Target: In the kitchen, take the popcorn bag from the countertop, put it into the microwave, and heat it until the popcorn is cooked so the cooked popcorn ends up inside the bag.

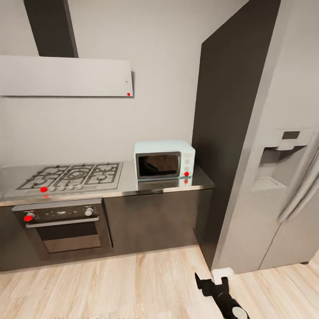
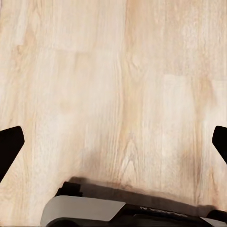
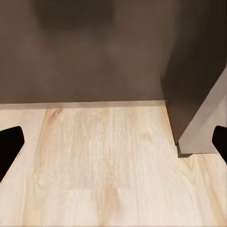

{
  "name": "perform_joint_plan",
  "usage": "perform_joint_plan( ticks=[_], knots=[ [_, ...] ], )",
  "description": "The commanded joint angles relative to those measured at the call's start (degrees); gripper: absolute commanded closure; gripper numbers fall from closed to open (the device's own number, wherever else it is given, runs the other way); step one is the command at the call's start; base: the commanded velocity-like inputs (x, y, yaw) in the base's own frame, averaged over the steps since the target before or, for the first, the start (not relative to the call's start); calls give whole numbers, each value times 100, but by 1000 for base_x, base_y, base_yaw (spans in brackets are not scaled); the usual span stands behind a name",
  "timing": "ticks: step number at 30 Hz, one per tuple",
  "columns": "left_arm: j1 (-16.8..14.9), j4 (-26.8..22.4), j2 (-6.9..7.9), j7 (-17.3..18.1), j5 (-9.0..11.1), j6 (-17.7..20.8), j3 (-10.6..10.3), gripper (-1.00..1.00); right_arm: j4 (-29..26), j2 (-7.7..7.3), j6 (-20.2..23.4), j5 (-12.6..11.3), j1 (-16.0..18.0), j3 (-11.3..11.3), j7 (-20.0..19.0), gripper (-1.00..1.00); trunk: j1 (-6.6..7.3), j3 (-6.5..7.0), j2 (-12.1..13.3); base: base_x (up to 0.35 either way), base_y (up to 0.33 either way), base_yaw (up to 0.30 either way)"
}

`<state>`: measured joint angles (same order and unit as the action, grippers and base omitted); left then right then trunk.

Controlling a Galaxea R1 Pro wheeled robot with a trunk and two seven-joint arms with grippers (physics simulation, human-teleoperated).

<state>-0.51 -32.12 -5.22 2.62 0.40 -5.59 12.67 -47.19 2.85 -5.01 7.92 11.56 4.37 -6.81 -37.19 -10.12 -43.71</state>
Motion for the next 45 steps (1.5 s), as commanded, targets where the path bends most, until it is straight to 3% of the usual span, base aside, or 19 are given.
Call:
perform_joint_plan(
  ticks=[1,7,9,11,14,21,24,27,32,41,42,45],
  knots=[
    [-30,56,-6,26,4,-14,33,-100,-77,18,56,47,8,46,-16,-100,-1,-10,-7,0,0,285],
    [-53,107,-6,27,4,-20,41,-100,-163,26,200,43,311,41,248,-100,-1,-22,-7,0,0,282],
    [-54,108,-7,28,4,-21,42,-100,-161,28,520,52,709,41,265,-100,-1,-24,-7,0,0,152],
    [-54,109,-7,28,2,-21,38,-100,-162,30,1109,61,1115,34,282,-100,-1,-25,-7,0,0,62],
    [-54,110,-13,28,-4,-21,33,-100,-148,21,2001,61,2327,40,377,-100,-1,-26,-7,0,0,13],
    [-54,118,-14,28,-1,-21,35,-100,-199,20,2451,36,3144,39,348,-100,-1,-26,-7,0,0,1],
    [-54,118,-14,28,-4,-21,34,-100,-204,-15,2792,34,3925,68,370,-100,-1,-26,-7,0,0,0],
    [-54,118,-14,28,-5,-21,29,-100,193,9,2850,58,4415,66,402,-100,-1,-26,-7,0,0,0],
    [-54,118,-14,28,-5,-21,25,-100,1055,57,2627,72,4826,53,729,-100,-1,-26,-7,0,0,0],
    [-54,110,-14,28,-14,-19,8,-100,1710,66,2312,111,4910,0,1185,-100,-1,-26,-7,0,0,0],
    [-54,110,-14,30,-14,-20,8,-100,1770,66,2281,112,4919,-6,1194,100,-1,-26,-7,0,0,0],
    [-54,110,-14,35,-6,-19,28,-100,1872,66,2238,107,4987,-13,1283,100,-1,-26,-7,0,0,0]
  ],
)
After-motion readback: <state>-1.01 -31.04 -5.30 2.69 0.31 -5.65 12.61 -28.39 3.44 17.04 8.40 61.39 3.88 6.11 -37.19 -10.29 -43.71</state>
